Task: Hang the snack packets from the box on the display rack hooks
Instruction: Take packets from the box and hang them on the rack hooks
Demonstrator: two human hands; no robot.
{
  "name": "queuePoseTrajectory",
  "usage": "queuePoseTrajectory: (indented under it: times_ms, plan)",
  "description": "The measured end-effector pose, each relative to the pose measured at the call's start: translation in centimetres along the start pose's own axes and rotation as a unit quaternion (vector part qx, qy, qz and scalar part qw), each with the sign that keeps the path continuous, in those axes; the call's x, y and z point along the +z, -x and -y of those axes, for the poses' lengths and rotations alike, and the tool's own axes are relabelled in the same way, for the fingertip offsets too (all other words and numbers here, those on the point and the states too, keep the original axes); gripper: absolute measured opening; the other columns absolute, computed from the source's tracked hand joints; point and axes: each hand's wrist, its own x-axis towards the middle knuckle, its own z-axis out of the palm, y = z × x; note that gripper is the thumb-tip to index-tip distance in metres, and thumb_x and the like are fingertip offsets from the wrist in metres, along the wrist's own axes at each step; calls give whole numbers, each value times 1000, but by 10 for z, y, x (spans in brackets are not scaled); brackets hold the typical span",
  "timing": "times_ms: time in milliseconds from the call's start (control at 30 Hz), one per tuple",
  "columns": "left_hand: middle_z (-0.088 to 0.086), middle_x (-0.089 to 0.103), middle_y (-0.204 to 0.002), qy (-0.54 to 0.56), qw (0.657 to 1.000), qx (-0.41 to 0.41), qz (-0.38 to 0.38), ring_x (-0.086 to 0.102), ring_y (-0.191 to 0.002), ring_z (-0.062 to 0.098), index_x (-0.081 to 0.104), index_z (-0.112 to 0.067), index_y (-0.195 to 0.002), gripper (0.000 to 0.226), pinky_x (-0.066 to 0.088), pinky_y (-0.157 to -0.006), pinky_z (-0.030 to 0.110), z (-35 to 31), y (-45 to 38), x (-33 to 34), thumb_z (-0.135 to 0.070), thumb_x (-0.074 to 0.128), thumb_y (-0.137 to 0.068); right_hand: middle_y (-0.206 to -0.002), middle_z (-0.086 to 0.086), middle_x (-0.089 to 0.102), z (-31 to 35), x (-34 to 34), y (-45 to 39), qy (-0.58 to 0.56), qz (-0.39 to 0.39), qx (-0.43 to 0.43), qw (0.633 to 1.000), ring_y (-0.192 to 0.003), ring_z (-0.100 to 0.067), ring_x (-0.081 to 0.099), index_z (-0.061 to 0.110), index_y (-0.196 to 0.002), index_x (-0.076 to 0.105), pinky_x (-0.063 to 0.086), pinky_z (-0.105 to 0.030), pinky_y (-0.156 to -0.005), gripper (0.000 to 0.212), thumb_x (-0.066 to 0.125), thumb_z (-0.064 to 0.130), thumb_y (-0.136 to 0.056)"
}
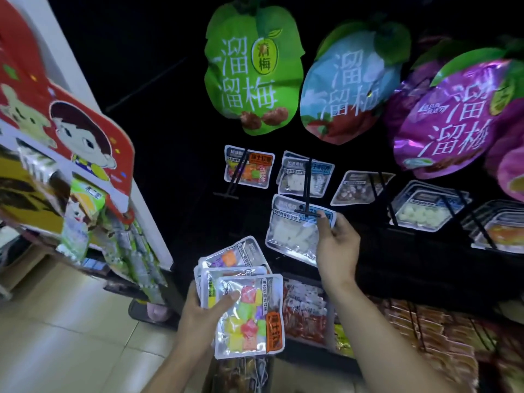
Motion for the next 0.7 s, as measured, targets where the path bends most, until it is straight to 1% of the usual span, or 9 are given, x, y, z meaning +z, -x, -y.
queuePoseTrajectory:
  times_ms: [33,100,167,233,267,333,433,600,700]
  plan:
    - [11,55,-145,-2,1000,-4,21,60,-88,13,34,-15,-156,77,39,-108,48,0,-3,-1,-7,73,-90,-62,-12,38,0,1,0,2,1,-2,1000,-49,-14,27,2,-92,62,25,-24,-47,28,55,26,-105]
    - [-10,64,-108,3,1000,0,26,48,-69,0,42,-27,-145,68,43,-99,42,4,-9,-2,-8,75,-89,-59,-9,35,0,4,-1,2,-7,-4,1000,-48,-13,26,-2,-91,58,24,-24,-47,32,55,27,-105]
    - [-20,63,-84,0,999,-5,32,60,-61,-1,47,-35,-114,50,46,-87,34,7,-17,-4,-10,78,-85,-59,-5,38,0,5,-3,1,-19,-7,1000,-48,-11,29,-1,-91,59,26,-20,-46,32,55,27,-105]
    - [-17,73,-93,-17,999,2,45,72,-63,-2,52,-44,-105,49,57,-66,22,12,-23,-5,-17,82,-78,-59,-2,42,0,6,-5,-1,-22,-7,1000,-50,-9,33,6,-90,63,29,-16,-47,27,54,27,-106]
    - [-13,73,-98,-23,999,8,47,73,-65,-6,52,-47,-104,50,55,-54,13,15,-25,-5,-19,83,-76,-56,2,40,0,6,-5,-2,-20,-10,1000,-48,-7,31,9,-89,62,28,-16,-47,26,54,26,-106]
    - [-15,69,-94,-33,999,6,33,69,-61,-13,49,-46,-100,51,48,-43,7,16,-27,-2,-14,83,-79,-50,11,34,-1,4,-5,-1,-18,-15,1000,-44,-5,27,13,-85,60,26,-16,-46,26,53,25,-106]
    - [-11,67,-99,-47,999,7,20,68,-62,-13,47,-47,-101,52,48,-44,7,12,-25,5,-15,82,-81,-47,12,33,-1,3,-5,-6,-17,-22,1000,-44,-5,26,11,-79,55,25,-15,-46,30,53,24,-106]
    - [-22,48,-87,-52,998,22,22,55,-46,-23,37,-46,-90,52,42,-47,9,11,-19,16,-10,75,-89,-49,11,33,-8,3,-10,-28,-14,-21,999,-44,-5,26,13,-85,62,27,-17,-45,23,55,22,-105]
    - [-19,58,-84,-57,998,22,3,60,-50,-19,42,-45,-93,51,45,-41,6,18,-19,14,-8,76,-87,-53,4,35,-11,3,-9,-28,14,-30,999,-44,-7,28,15,-89,65,28,-18,-45,19,56,23,-105]
